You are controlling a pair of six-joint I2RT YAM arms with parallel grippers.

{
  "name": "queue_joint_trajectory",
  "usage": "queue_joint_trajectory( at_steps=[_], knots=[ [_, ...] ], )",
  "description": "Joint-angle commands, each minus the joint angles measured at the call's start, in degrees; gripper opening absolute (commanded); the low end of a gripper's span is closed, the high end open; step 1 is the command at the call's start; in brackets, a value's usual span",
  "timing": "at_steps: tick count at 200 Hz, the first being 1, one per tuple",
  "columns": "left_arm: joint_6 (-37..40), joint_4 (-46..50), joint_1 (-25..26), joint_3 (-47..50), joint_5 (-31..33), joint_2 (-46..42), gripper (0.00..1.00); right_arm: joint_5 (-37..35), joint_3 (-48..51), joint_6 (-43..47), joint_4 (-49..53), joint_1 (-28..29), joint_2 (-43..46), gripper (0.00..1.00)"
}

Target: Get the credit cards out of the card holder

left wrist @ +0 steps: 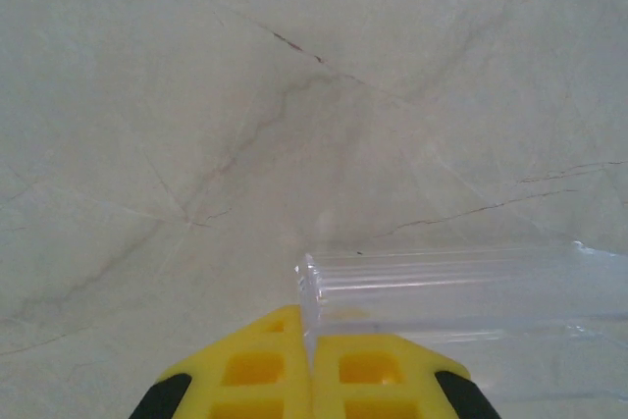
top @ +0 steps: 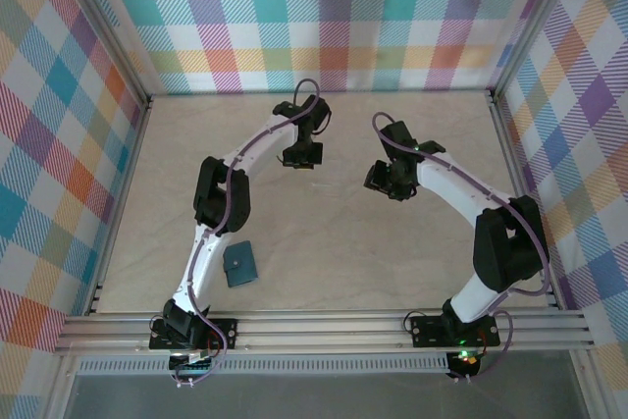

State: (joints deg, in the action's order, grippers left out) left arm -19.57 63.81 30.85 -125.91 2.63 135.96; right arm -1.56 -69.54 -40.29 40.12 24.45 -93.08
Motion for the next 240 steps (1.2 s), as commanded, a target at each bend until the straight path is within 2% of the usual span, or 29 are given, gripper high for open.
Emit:
queue_joint_trajectory(
  at_steps=[1,19,50,87,114,143,172,201,240],
  knots=[
    [1.0,2.8,-0.5,-1.6,-0.6,1.6,0.03,-0.9,-0.8,-0.7,1.5,0.5,-0.2,0.51],
    [0.6,3.0,-0.5,-1.6,-1.1,1.3,0.09,-1.1,-0.8,-0.8,1.8,0.7,0.1,0.52],
    [-0.3,2.7,-0.5,-1.9,-0.9,-0.4,0.3,-1.0,-1.0,-0.8,2.0,0.9,0.7,0.52],
    [-0.8,3.7,-0.5,-3.4,-1.2,-3.2,0.33,0.4,-2.2,0.8,2.2,1.8,1.0,0.52],
    [-0.9,3.5,-0.5,-0.5,0.1,-8.5,0.34,5.2,-3.8,3.9,2.1,2.9,0.2,0.52],
    [-3.0,-0.7,-1.5,11.4,-2.0,-17.5,0.33,12.3,-5.2,6.3,0.5,4.7,-0.9,0.53],
    [-5.4,-4.1,-2.9,26.0,-1.3,-27.2,0.32,18.4,-6.1,6.9,-1.3,6.9,-2.2,0.53],
    [-8.4,-5.2,-4.1,39.4,1.6,-35.8,0.32,21.8,-6.8,7.2,-2.6,8.7,-3.9,0.54],
    [-14.3,-8.5,-7.0,56.8,1.3,-47.1,0.34,23.1,-8.7,7.8,-2.0,10.3,-6.5,0.53]
  ],
)
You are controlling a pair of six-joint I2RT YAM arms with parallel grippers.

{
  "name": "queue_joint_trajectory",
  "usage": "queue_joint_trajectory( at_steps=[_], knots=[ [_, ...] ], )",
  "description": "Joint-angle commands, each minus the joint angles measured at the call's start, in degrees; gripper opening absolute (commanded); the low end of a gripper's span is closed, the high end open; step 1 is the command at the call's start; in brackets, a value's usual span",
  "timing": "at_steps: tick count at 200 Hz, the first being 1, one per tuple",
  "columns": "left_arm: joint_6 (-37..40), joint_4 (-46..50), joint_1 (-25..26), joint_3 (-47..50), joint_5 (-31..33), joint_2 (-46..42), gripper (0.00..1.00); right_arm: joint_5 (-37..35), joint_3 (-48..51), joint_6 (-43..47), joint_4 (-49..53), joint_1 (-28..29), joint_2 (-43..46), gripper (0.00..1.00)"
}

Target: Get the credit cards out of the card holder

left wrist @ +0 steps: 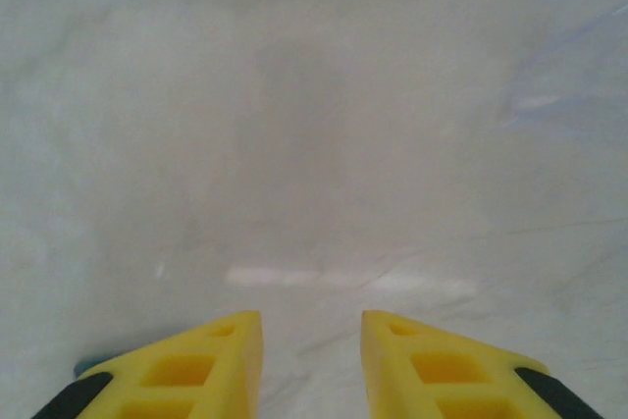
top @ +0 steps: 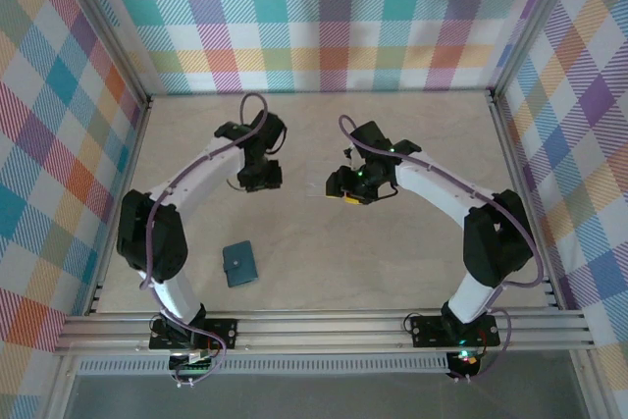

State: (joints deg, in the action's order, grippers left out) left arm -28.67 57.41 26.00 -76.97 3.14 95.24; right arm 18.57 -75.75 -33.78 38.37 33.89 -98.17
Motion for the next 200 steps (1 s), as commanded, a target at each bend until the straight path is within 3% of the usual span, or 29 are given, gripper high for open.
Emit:
queue_joint_trajectory(
  at_steps=[1,41,65,105,110,114,200],
  knots=[
    [-5.4,-2.2,-2.3,8.2,0.8,-6.6,0.34,3.0,-2.5,1.3,-0.2,0.9,-1.4,0.53],
    [-11.4,-7.8,-6.2,22.4,-3.0,-13.8,0.37,4.5,-3.7,1.4,-0.1,1.2,-3.2,0.53],
    [-13.3,-9.1,-6.9,26.6,-3.6,-16.5,0.45,4.5,-5.2,2.1,1.2,1.3,-4.1,0.53],
    [-13.6,-7.3,-7.1,28.9,-3.2,-19.0,0.75,4.9,-5.8,2.6,1.9,1.4,-4.7,0.54],
    [-13.3,-7.1,-7.1,29.1,-3.5,-19.2,0.95,4.9,-5.7,2.5,1.9,1.4,-4.7,0.54],
    [-13.1,-7.0,-7.1,29.2,-3.8,-19.2,1.0,4.9,-5.7,2.5,1.8,1.3,-4.7,0.54],
    [-11.3,-8.0,-3.4,32.2,-5.8,-16.8,1.0,4.7,-6.0,2.1,1.9,1.5,-5.5,0.54]
  ],
)
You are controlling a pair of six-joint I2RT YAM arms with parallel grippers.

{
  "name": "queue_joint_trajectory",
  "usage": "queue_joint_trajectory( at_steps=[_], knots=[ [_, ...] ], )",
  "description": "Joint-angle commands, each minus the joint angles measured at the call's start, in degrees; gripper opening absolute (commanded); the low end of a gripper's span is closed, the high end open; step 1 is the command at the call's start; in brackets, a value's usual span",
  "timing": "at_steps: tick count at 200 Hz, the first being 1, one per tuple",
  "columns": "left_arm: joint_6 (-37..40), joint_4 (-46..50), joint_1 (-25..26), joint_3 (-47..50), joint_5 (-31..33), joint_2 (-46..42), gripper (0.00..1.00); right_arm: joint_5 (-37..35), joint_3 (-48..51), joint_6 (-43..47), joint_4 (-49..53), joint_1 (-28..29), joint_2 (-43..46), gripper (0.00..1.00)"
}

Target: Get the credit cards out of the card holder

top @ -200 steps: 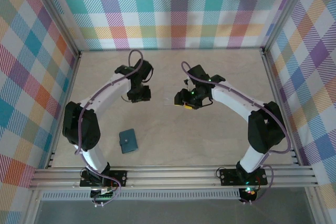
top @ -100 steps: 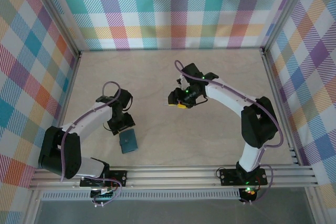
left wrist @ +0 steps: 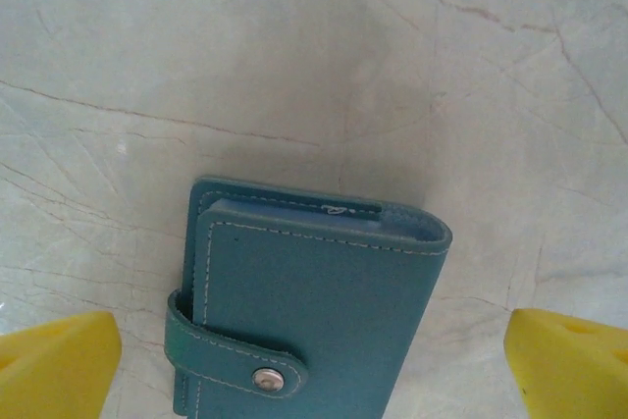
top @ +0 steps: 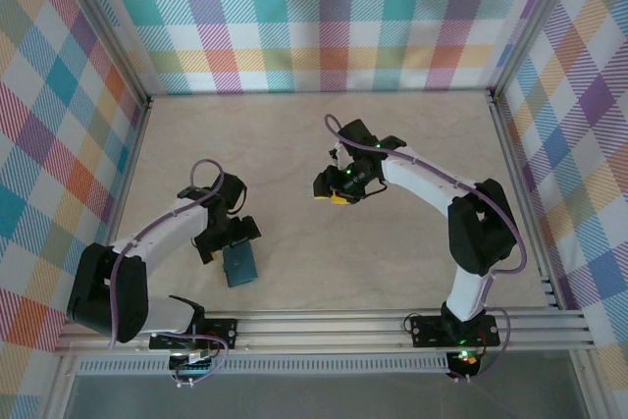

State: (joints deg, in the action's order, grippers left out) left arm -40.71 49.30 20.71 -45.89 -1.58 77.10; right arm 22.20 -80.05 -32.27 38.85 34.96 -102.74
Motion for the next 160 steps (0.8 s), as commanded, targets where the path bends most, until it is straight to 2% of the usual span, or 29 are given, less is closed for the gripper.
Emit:
queue_joint_trajectory(
  at_steps=[1,79,121,160],
  knots=[
    [0.8,0.1,1.9,1.1,-1.1,1.4,1.0,1.0,-1.7,0.5,1.4,0.5,-0.9,0.54],
    [0.1,-3.0,5.9,4.2,-2.6,4.4,0.99,0.0,-0.6,0.5,1.8,0.5,-0.2,0.54],
    [-0.8,-5.7,7.6,4.3,-4.0,5.8,0.87,-0.3,-0.2,0.5,1.9,0.5,0.3,0.54],
    [-1.3,-6.2,11.3,-0.4,-4.2,9.2,0.82,-2.0,0.9,0.4,2.0,0.5,1.5,0.54]
  ],
)
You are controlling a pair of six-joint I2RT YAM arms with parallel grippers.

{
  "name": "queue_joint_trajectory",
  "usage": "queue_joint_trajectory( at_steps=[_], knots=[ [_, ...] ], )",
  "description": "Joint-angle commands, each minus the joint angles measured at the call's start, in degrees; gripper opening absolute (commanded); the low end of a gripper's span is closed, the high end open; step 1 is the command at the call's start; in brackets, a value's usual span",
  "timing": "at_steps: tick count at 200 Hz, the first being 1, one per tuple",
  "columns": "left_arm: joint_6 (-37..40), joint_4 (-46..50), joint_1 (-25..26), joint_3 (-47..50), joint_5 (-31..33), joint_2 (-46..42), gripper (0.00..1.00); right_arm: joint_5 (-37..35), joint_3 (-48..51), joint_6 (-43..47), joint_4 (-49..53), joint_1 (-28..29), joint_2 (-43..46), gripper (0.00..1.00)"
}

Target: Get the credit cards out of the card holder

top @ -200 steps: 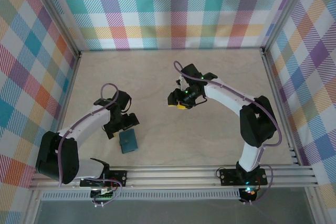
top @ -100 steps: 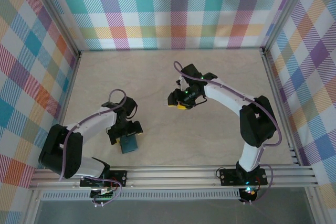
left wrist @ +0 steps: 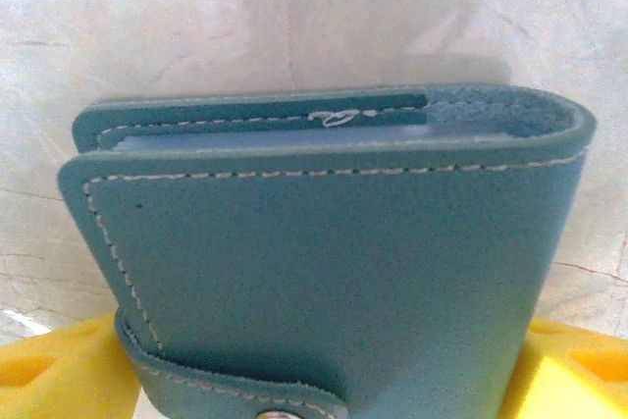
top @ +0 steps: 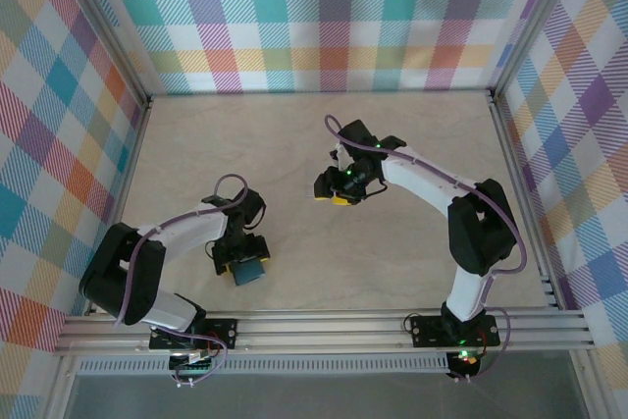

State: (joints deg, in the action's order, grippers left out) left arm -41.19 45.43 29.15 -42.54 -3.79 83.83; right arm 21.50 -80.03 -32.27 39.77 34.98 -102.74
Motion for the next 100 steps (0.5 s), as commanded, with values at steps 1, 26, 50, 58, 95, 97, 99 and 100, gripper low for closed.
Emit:
queue_joint_trajectory(
  at_steps=[1,26,50,58,95,97,99,100],
  knots=[
    [-0.8,-2.4,3.0,-4.0,-2.0,2.7,0.82,-1.5,1.0,0.4,1.0,0.4,1.5,0.54],
    [-0.4,-2.3,7.0,-9.9,-2.1,7.9,0.82,-4.2,2.8,-0.4,0.5,0.3,3.3,0.54],
    [0.8,-1.9,10.8,-17.6,-2.6,14.4,0.82,-7.0,5.1,-1.4,0.5,-0.8,5.4,0.54],
    [1.3,-1.6,12.2,-20.6,-2.6,16.6,0.82,-7.8,6.5,-2.1,0.1,-1.5,6.5,0.54],
    [3.8,1.0,16.5,-31.7,-3.3,26.4,0.82,-9.1,12.4,-4.5,-1.0,-5.6,11.0,0.54],
    [3.9,1.1,16.6,-32.1,-3.3,26.7,0.82,-9.2,12.6,-4.5,-0.9,-5.9,11.2,0.54],
    [3.9,1.2,16.7,-32.5,-3.3,27.1,0.82,-9.3,12.8,-4.6,-0.9,-5.9,11.4,0.54],
    [4.0,1.2,16.7,-32.7,-3.3,27.3,0.82,-9.3,12.9,-4.6,-1.0,-6.0,11.4,0.54]
  ],
)
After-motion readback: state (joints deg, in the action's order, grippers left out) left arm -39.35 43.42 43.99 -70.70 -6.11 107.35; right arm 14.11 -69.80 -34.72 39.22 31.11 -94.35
